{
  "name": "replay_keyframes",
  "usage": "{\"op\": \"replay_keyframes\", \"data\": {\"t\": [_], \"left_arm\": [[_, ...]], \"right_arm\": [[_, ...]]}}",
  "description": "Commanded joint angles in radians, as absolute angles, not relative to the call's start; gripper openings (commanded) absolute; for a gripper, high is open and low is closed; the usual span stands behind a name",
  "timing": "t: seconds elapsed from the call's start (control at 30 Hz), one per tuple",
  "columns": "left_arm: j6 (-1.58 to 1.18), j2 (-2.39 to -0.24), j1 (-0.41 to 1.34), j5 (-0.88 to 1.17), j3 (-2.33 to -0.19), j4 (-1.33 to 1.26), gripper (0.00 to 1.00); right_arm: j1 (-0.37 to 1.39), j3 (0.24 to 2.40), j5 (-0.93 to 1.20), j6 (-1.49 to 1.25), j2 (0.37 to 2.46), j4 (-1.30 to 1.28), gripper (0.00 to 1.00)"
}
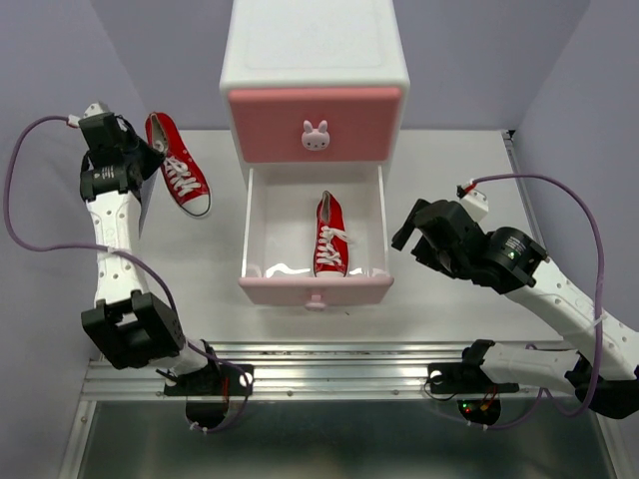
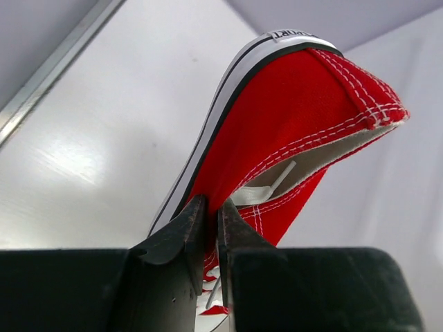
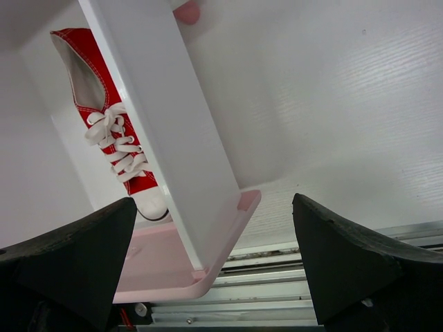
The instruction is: Place and organize the shoes in the shoe cabinet
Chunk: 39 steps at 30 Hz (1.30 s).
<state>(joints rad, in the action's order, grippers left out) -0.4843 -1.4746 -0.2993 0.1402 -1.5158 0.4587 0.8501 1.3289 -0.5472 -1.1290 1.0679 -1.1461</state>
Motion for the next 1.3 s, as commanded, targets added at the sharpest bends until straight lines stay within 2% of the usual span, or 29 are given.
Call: {"op": "replay_keyframes", "data": {"t": [0.0,0.2,0.43,0.83,1.1,1.27], "left_arm": [[-0.592,-1.364,-0.279,0.249,-1.606,0.38,0.0],[-0.62,-1.292,-0.272,0.273,-1.651,0.385,0.0],[-0.638,-1.24,-0.253,0.431,-1.623,0.336,0.0],[-0.649,-1.086,-0.19,0.414,-1.552,0.439,0.0],[-0.626,-1.065,-0.059,0.356,-1.612,0.485,0.0],[-0.682,-1.009,0.063,0.269,-1.494,0.407,0.0]], "right_arm": [[0.844,1.368,-0.584,-1.097,1.055,-1.104,1.0],[0.844,1.353,-0.598,-1.082,1.06,-1.082,1.0],[0.844,1.358,-0.575,-1.016,1.106,-1.054,1.0],[0.844,1.379,-0.551,-0.99,1.147,-1.042,1.0],[0.834,1.35,-0.523,-1.015,1.135,-1.043,1.0],[0.834,1.35,-0.522,-0.999,1.124,-1.045,1.0]]}}
